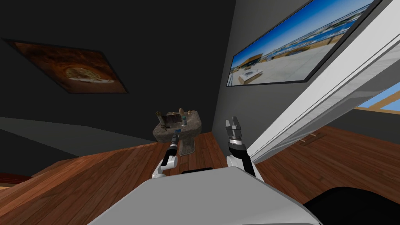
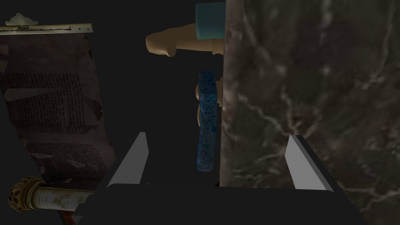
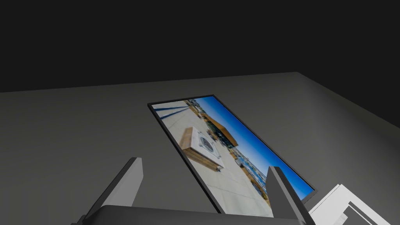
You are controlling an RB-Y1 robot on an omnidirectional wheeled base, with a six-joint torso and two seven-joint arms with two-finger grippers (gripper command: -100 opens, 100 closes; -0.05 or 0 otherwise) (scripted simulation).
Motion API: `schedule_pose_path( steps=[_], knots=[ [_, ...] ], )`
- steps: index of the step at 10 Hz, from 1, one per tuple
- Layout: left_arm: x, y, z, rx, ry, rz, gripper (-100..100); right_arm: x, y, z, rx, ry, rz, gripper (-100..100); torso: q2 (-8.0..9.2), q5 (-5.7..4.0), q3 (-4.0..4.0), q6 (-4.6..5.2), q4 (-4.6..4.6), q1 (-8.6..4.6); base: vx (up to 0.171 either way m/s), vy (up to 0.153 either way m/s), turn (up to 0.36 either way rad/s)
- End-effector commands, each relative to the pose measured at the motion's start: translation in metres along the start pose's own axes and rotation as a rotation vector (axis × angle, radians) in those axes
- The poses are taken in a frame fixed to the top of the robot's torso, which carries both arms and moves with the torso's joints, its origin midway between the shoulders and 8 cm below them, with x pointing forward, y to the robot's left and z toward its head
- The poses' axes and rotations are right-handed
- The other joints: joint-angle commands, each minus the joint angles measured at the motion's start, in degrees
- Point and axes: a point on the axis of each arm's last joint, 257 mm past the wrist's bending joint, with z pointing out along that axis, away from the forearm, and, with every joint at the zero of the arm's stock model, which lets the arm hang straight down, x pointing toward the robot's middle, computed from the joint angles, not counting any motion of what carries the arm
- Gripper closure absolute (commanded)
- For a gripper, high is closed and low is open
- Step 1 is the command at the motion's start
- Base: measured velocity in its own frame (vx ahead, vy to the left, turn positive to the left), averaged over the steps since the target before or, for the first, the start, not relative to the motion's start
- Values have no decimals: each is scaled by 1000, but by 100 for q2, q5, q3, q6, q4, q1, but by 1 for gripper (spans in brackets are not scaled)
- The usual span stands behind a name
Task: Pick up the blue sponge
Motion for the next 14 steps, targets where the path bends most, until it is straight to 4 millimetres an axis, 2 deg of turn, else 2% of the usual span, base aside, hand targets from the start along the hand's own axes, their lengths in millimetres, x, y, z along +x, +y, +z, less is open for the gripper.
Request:
schedule_pose_path(
  steps=[1,3,4,5,7,8,10,13,14],
  knots=[
    [9,-2,12,8,15,-2,-100,0,0,0,0,0,0,0,0,0,0,0,0,0,-29,-2,-27],
    [9,13,9,-22,15,1,-100,0,0,0,0,0,0,0,-11,1,-6,-1,-3,5,-2,6,-7],
    [23,3,22,5,38,-10,-100,0,0,0,0,0,0,0,-14,1,-8,-1,-3,5,-43,15,221],
    [26,3,28,4,44,-9,-100,0,0,0,0,0,0,0,-5,1,-3,-4,-2,9,-51,2,122],
    [30,14,32,-22,52,-3,-100,0,0,0,0,0,0,0,-5,0,-3,1,-1,1,-17,-5,-11],
    [42,5,44,2,71,-10,-100,0,0,0,0,0,0,0,-18,3,-11,5,-5,0,-51,1,244],
    [49,7,55,-10,85,-1,-100,0,0,0,0,0,0,0,-11,2,-7,4,-3,1,-40,-3,34],
    [65,-4,76,9,112,5,-100,0,0,0,0,0,0,0,-15,1,-8,2,-2,6,-40,3,108],
    [65,2,76,-6,114,10,-100,0,0,0,0,0,0,0,-22,1,-11,5,-2,4,-9,5,-5]
  ],
)
